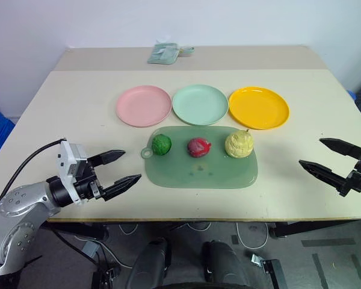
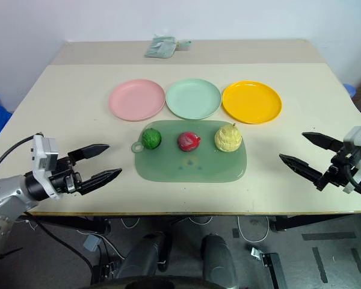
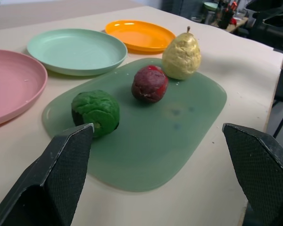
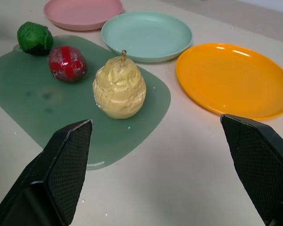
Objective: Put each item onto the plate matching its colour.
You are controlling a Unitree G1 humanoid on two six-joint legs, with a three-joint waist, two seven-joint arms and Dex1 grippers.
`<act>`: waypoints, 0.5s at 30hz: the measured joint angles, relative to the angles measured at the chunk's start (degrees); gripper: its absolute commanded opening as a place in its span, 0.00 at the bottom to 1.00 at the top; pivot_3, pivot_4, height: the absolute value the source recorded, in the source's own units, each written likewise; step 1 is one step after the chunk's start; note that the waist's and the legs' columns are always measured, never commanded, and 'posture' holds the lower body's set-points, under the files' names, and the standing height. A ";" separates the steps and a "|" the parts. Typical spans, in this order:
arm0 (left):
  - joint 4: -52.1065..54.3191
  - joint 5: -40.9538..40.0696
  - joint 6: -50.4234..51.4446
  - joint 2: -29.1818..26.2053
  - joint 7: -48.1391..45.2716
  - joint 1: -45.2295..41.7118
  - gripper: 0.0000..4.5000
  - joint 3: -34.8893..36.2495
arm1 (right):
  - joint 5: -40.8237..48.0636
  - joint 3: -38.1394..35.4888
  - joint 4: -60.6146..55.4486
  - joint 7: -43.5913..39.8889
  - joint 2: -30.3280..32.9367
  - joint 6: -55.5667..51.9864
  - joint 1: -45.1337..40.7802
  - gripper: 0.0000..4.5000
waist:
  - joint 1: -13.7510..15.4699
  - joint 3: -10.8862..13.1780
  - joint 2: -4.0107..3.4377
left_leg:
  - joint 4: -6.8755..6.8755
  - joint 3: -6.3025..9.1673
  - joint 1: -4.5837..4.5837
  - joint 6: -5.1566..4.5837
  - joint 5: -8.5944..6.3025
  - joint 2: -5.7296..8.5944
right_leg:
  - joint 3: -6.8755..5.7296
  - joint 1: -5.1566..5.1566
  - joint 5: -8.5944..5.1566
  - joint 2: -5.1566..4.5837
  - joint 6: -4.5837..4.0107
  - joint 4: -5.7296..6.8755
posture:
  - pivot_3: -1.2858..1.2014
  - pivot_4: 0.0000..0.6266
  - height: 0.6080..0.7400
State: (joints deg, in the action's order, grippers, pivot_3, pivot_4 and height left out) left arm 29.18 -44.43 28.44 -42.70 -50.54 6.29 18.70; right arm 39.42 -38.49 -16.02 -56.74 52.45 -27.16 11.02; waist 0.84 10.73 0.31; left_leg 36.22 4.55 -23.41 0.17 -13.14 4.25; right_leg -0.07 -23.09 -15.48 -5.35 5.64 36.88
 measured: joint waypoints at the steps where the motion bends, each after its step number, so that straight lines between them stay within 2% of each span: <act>1: 0.37 0.11 0.02 -0.10 -0.03 0.19 1.00 -0.08 | -0.01 0.00 0.00 -0.12 0.00 -0.03 0.08 0.99 | 0.00 0.00 0.00 | 0.00 -0.01 0.00 0.00 0.00 0.00 | 0.00 0.00 0.00 0.00 0.00 0.00 | 0.52 0.24 1.00; 15: 0.78 2.46 -0.06 1.23 3.71 -2.52 1.00 -2.24 | -0.95 1.20 -0.76 -1.20 -0.10 2.21 -0.81 0.99 | 0.00 0.00 0.01 | 0.00 0.00 -0.01 0.00 0.00 0.00 | 0.00 0.00 0.00 0.00 -0.01 -0.02 | 0.52 0.24 1.00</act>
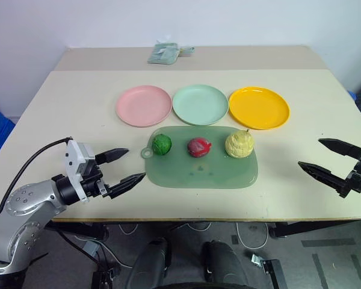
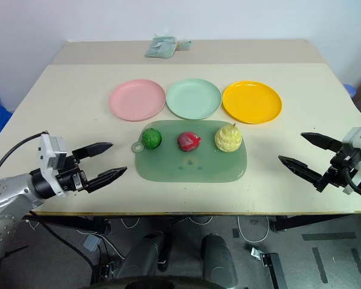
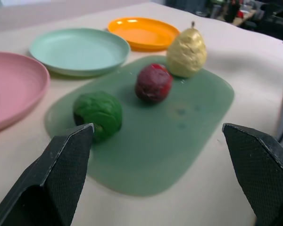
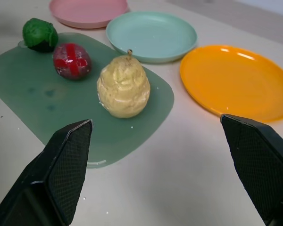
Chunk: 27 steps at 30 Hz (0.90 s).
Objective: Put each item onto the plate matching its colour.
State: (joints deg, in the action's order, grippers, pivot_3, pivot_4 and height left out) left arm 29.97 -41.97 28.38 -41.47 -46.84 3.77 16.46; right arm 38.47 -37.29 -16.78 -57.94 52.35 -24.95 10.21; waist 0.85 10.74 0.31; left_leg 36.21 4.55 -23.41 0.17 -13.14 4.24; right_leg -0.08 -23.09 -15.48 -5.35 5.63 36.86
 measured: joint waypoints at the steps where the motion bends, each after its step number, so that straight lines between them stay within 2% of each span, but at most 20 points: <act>1: 0.04 -0.15 0.22 0.17 0.48 -0.49 1.00 -0.03 | 0.02 0.77 -0.36 -0.18 0.00 0.10 -0.55 0.99 | -0.01 0.00 0.01 | 0.00 0.00 0.00 0.00 0.00 0.00 | 0.00 0.00 0.00 0.00 0.00 0.00 | 0.52 0.24 1.00; 10: -0.03 1.67 14.05 -2.55 11.65 -10.20 1.00 -4.58 | 0.97 12.69 -2.39 -1.37 -0.05 0.25 -14.63 0.99 | 0.04 0.04 0.05 | 0.00 0.01 -0.03 -0.03 -0.01 0.02 | -0.03 -0.04 0.12 0.03 0.22 0.03 | 0.52 0.24 1.00; 15: -4.18 0.11 22.79 -0.73 15.61 -22.57 1.00 -7.51 | 1.14 19.23 -1.86 -4.94 -0.19 0.52 -22.21 0.99 | -0.01 0.08 0.14 | 0.06 0.03 -0.04 -0.03 -0.01 0.03 | -0.07 -0.02 0.14 0.04 0.25 0.04 | 0.52 0.24 1.00; 22: -6.37 0.13 29.82 1.46 18.61 -28.02 1.00 -11.30 | 0.23 22.11 0.19 -7.70 -0.17 0.68 -23.90 0.99 | -0.10 0.09 0.15 | 0.00 0.01 -0.05 -0.03 -0.02 0.04 | -0.05 -0.12 0.15 0.04 0.27 0.13 | 0.52 0.24 1.00; 27: -8.67 1.36 32.86 5.36 21.22 -31.07 1.00 -14.79 | -0.67 23.16 0.19 -7.73 -0.24 1.71 -23.87 0.99 | 0.02 0.10 0.17 | 0.05 0.02 -0.05 -0.03 -0.02 0.06 | -0.05 -0.09 0.15 0.02 0.27 0.15 | 0.52 0.24 1.00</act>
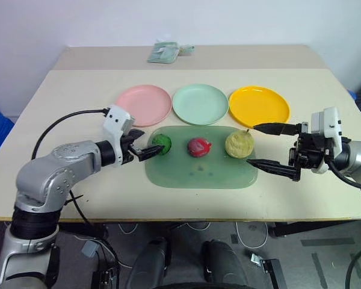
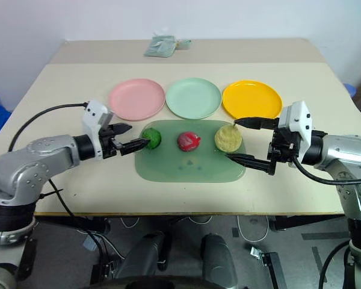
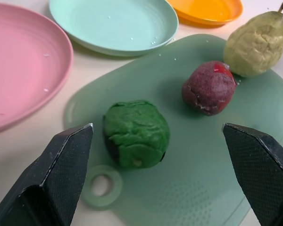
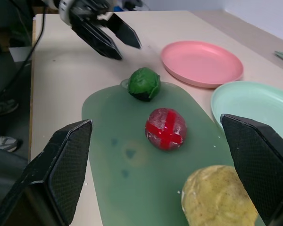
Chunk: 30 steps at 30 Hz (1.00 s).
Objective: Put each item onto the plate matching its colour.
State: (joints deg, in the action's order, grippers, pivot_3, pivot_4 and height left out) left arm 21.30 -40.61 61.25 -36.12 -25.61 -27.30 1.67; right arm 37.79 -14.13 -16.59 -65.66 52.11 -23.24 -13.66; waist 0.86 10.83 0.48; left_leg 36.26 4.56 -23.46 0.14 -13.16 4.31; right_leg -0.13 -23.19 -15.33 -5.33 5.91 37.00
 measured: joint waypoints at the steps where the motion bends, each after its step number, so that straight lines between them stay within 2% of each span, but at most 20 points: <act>1: -0.80 0.67 0.51 0.74 0.77 -0.65 1.00 -0.66 | -0.17 0.02 -0.02 0.02 -0.05 0.05 0.00 0.99 | -0.01 0.00 0.00 | 0.00 0.00 0.00 0.00 0.00 0.01 | 0.00 0.00 0.00 0.00 0.00 0.00 | 0.52 0.24 1.00; 13: -10.43 10.22 -1.88 7.13 3.78 -3.59 1.00 -5.58 | -1.14 -0.05 -0.01 0.10 -1.20 1.61 1.58 0.99 | -0.06 0.00 0.00 | 0.00 0.00 0.00 0.02 0.01 0.02 | 0.00 -0.02 0.01 0.00 0.01 0.03 | 0.52 0.24 1.00; 22: -12.82 13.91 -3.23 9.37 2.25 -5.29 1.00 -7.24 | -2.33 0.39 -0.01 0.93 -1.91 2.38 1.57 0.99 | -0.08 0.00 0.00 | 0.00 0.00 0.00 0.02 0.02 0.03 | 0.00 -0.02 0.01 -0.01 0.01 0.04 | 0.52 0.24 1.00; 25: -13.47 14.60 -3.30 9.92 1.99 -5.41 0.82 -7.24 | -2.80 0.46 0.04 1.14 -2.04 2.47 1.57 1.00 | -0.08 0.00 0.00 | 0.00 0.00 0.00 0.02 0.02 0.03 | 0.00 -0.02 0.01 -0.01 0.01 0.04 | 0.52 0.24 1.00; 28: -13.53 15.18 -3.34 10.84 1.90 -5.50 0.50 -7.37 | -2.92 0.46 0.04 1.20 -2.24 2.57 1.57 1.00 | -0.07 0.00 0.00 | 0.00 0.00 0.00 0.03 0.02 0.03 | 0.00 -0.02 0.01 -0.01 0.01 0.04 | 0.52 0.24 1.00; 30: -13.52 15.40 -3.34 11.22 1.80 -5.62 0.50 -7.54 | -3.18 0.46 0.04 1.26 -2.34 2.76 1.57 1.00 | -0.03 0.00 0.00 | 0.01 0.00 0.00 0.03 0.02 0.04 | 0.00 -0.01 0.01 -0.01 0.02 0.05 | 0.52 0.24 1.00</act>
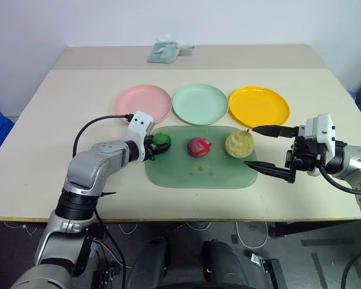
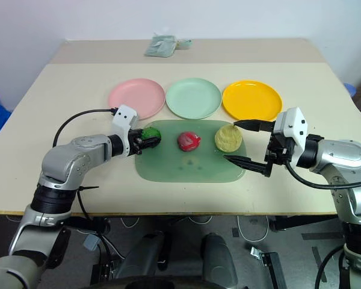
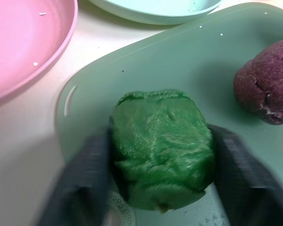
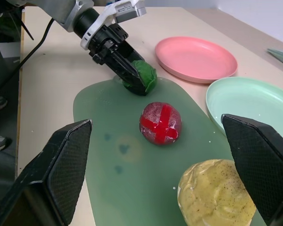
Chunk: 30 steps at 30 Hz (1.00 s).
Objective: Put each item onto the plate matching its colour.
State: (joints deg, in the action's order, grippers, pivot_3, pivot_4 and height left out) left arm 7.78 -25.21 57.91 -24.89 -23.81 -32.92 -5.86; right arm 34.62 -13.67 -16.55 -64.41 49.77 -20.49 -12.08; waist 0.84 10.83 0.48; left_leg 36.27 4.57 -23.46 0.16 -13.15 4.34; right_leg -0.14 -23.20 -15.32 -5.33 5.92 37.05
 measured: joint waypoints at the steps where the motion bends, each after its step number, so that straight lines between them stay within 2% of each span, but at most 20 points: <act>1: 0.00 0.11 0.00 0.19 -0.11 0.00 0.50 -0.04 | -0.07 0.00 0.00 0.07 -0.14 0.08 0.00 1.00 | -0.01 0.00 0.00 | 0.00 0.00 0.00 0.00 0.00 0.00 | 0.00 0.00 0.00 0.00 0.00 0.00 | 0.52 0.24 1.00; 7: -1.24 0.96 -0.25 2.65 0.49 -2.25 0.50 0.31 | -0.30 0.01 -0.01 1.19 -1.28 0.20 0.17 1.00 | 0.15 0.00 0.01 | 0.05 0.02 0.00 0.00 0.00 0.02 | -0.01 0.02 0.01 0.00 0.02 0.01 | 0.52 0.24 1.00; 11: -8.57 3.00 -5.64 8.14 4.47 -10.92 0.50 2.86 | -0.99 0.03 0.16 2.93 -2.46 1.09 -0.58 1.00 | 0.22 0.03 0.05 | 0.18 0.03 -0.04 0.00 0.00 0.04 | -0.03 0.06 0.07 0.02 0.12 0.01 | 0.52 0.24 1.00; 13: -15.17 4.81 -10.10 10.74 6.29 -16.62 0.50 3.54 | -2.11 0.26 0.89 4.41 -3.62 1.84 -1.94 1.00 | 0.18 0.03 0.06 | 0.22 0.02 -0.05 0.00 0.00 0.05 | -0.06 0.06 0.09 0.12 0.16 0.00 | 0.52 0.24 1.00; 17: -40.27 10.33 -25.84 16.21 8.13 -30.22 0.50 4.39 | -6.06 1.06 3.80 9.52 -6.37 4.72 -5.39 1.00 | 0.10 0.03 0.06 | 0.25 -0.02 -0.05 0.00 0.00 0.08 | -0.06 0.07 0.11 0.14 0.21 -0.01 | 0.52 0.24 1.00; 21: -63.63 14.04 -39.20 19.57 9.10 -38.02 0.50 5.01 | -7.95 1.87 4.93 13.33 -8.50 4.84 -6.50 1.00 | -0.15 0.04 0.08 | 0.23 -0.13 -0.09 0.22 0.14 0.08 | -0.02 -0.04 0.11 0.14 0.23 -0.02 | 0.52 0.24 1.00; 23: -72.03 15.51 -44.07 21.07 9.78 -40.15 0.50 5.10 | -8.80 2.24 4.98 15.62 -9.47 4.15 -7.07 1.00 | -0.19 0.06 0.11 | 0.21 -0.16 -0.12 0.22 0.14 0.07 | -0.01 -0.10 0.11 0.14 0.24 0.00 | 0.52 0.24 1.00; 26: -79.18 17.70 -48.98 21.90 10.78 -41.23 0.50 5.29 | -10.26 2.65 5.00 21.11 -11.89 2.58 -9.18 1.00 | -0.25 0.06 0.11 | 0.21 -0.17 -0.13 0.18 0.11 0.06 | 0.01 -0.15 0.11 0.14 0.24 0.08 | 0.52 0.24 1.00; 30: -82.43 19.61 -52.00 22.50 11.73 -41.72 0.50 5.82 | -12.02 2.66 5.06 28.88 -15.23 0.12 -11.49 1.00 | 0.00 0.06 0.12 | 0.26 -0.16 -0.17 0.08 0.06 0.08 | 0.00 -0.17 0.13 0.14 0.26 0.13 | 0.52 0.24 1.00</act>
State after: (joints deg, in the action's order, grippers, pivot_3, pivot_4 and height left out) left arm -74.65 -5.60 5.91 -2.40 -12.09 -74.64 -0.04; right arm 22.59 -11.01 -11.49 -35.53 34.54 -20.36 -23.57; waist 0.84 10.89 0.60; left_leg 36.53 4.41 -23.63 0.25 -13.09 4.42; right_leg -0.13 -23.37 -15.19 -5.20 6.19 37.18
